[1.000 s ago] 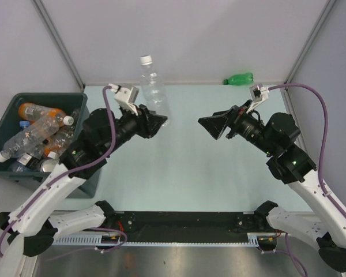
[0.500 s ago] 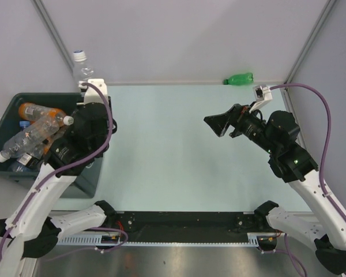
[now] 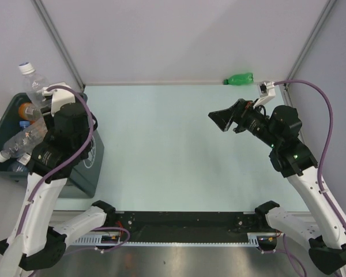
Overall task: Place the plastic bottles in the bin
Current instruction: Place the plastic bottle in the trash bin.
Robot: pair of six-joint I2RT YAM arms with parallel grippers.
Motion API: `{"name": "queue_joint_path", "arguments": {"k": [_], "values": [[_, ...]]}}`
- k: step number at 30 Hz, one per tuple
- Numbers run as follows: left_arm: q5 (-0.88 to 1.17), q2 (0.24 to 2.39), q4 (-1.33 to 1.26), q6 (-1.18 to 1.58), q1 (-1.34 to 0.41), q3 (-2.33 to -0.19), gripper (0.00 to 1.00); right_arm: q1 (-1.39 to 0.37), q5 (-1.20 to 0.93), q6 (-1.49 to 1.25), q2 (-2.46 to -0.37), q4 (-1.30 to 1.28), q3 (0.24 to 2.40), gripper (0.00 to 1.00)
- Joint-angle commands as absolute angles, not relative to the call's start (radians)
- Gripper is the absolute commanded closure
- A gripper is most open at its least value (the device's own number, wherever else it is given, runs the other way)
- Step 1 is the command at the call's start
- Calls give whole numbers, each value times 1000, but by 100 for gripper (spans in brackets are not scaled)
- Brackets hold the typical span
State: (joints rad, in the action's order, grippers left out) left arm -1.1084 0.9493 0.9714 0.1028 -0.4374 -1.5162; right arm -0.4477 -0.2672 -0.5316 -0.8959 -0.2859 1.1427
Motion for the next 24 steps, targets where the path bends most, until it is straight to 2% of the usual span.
{"name": "queue_joint_path", "arguments": {"k": [1, 6, 12, 14, 16, 24], "values": [[-1144, 930, 1184, 256, -416, -1536, 58, -353, -452, -595, -934, -213, 1140, 0], [-1094, 907, 1371, 432, -414, -1488, 51, -316, -489, -612, -942, -210, 1138, 0], [-1034, 882, 1467, 519, -414, -1508, 42, -316, -489, -617, -951, -212, 1140, 0], [-1016, 865, 1468, 515, -414, -1519, 24, -318, -488, -618, -953, -215, 1138, 0], [-1006, 851, 1465, 514, -414, -1531, 1, -318, -483, -618, -953, -221, 1138, 0], [-980, 862, 1339, 393, -413, -1608, 0, -316, -431, -604, -946, -255, 1140, 0]]}}
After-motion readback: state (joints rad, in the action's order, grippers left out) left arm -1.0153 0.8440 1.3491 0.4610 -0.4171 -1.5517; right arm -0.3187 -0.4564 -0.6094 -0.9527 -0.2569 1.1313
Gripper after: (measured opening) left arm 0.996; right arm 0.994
